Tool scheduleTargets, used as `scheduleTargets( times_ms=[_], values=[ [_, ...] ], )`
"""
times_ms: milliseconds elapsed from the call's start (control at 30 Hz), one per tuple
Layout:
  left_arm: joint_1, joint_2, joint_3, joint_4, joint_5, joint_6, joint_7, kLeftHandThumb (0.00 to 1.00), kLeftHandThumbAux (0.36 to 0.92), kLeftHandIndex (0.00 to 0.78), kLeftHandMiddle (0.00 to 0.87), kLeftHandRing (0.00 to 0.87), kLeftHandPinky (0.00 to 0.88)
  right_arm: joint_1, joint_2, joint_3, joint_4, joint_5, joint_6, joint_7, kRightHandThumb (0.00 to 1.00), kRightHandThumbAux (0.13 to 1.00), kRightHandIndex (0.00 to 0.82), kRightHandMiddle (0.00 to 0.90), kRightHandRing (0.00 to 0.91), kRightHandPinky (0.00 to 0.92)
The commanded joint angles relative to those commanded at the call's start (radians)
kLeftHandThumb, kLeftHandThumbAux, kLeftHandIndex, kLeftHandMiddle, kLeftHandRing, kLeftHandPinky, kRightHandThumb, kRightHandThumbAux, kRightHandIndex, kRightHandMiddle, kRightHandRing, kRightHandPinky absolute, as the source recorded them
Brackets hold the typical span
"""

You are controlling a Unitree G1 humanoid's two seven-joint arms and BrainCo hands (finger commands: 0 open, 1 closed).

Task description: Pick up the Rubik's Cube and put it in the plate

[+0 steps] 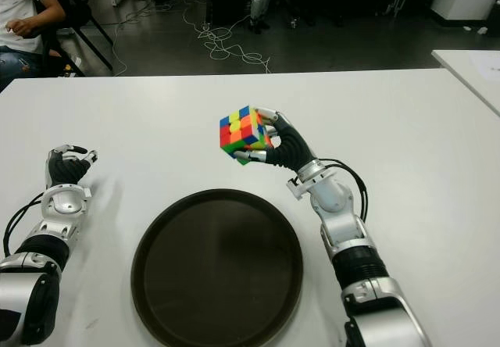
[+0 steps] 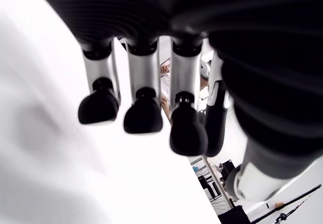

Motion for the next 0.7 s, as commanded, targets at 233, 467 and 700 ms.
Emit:
scheduleTargets(
  times_ms=[233, 467, 700],
  values=[
    [0.002, -0.001, 0.001, 0.0, -0.001, -0.002, 0.004, 0.712, 0.7, 0.442, 0.809, 0.811, 0.807, 0.028, -0.062, 0.048, -0.07, -0.009, 0.044, 0.104, 0.002, 0.688, 0.591, 0.767, 0.824, 0.821],
    [0.003, -0.002, 0.0, -0.002, 0.0, -0.005, -0.001, 0.712, 0.7, 0.442, 0.811, 0.813, 0.811, 0.009, -0.13, 0.11, -0.132, 0.054, 0.124, 0.342, 0.0, 0.733, 0.666, 0.804, 0.838, 0.825],
    [0.004, -0.003, 0.0, -0.003, 0.001, -0.011, -0.001, 0.712, 0.701, 0.442, 0.811, 0.813, 0.806, -0.006, -0.17, 0.133, -0.167, 0.037, 0.108, 0.421, 0.0, 0.739, 0.695, 0.818, 0.85, 0.834]
  ],
)
